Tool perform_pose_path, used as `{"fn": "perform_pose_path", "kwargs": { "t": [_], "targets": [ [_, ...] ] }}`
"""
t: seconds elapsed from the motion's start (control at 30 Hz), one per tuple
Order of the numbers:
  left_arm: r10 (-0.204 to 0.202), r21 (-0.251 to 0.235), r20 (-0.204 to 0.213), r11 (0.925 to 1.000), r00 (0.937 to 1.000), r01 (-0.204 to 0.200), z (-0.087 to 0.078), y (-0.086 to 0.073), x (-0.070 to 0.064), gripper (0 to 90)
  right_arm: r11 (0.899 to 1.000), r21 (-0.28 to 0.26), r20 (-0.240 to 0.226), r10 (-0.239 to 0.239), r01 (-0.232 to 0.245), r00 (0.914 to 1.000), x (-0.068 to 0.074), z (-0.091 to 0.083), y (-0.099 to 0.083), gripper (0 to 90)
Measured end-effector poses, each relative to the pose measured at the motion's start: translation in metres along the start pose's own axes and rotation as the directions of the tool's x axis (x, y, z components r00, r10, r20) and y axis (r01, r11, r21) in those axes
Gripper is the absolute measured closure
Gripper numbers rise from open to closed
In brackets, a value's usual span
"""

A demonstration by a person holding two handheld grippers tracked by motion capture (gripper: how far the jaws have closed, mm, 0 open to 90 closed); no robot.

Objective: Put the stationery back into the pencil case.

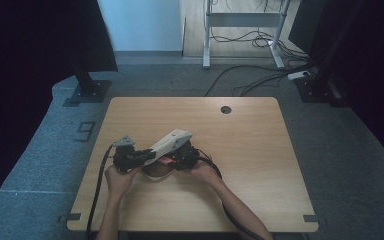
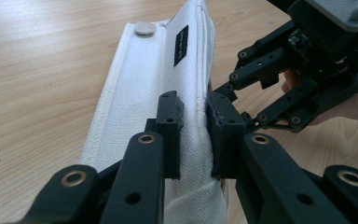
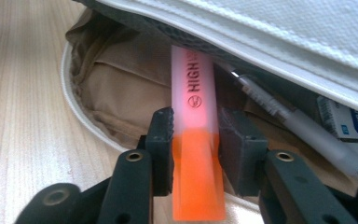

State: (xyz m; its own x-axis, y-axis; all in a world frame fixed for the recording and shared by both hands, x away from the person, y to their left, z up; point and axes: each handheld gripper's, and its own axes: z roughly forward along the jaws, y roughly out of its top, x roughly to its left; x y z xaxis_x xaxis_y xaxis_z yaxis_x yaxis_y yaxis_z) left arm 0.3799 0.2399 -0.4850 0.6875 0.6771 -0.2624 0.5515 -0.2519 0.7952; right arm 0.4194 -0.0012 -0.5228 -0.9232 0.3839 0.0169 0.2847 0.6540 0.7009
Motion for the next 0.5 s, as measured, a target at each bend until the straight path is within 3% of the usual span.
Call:
{"fn": "perform_pose_path", "kwargs": {
  "t": [0.17, 0.5],
  "targets": [
    [-0.001, 0.001, 0.001, 1.0000, 1.0000, 0.001, 0.000, 0.000, 0.000, 76.4, 1.000, -0.009, 0.013, 0.021, -0.021, 0.9997, -0.004, -0.007, -0.004, 52.7],
    [0.000, 0.003, 0.003, 1.0000, 1.0000, 0.000, 0.001, 0.000, 0.001, 76.3, 0.998, -0.020, 0.020, 0.067, -0.067, 0.9975, -0.004, -0.034, -0.021, 56.9]
  ]
}}
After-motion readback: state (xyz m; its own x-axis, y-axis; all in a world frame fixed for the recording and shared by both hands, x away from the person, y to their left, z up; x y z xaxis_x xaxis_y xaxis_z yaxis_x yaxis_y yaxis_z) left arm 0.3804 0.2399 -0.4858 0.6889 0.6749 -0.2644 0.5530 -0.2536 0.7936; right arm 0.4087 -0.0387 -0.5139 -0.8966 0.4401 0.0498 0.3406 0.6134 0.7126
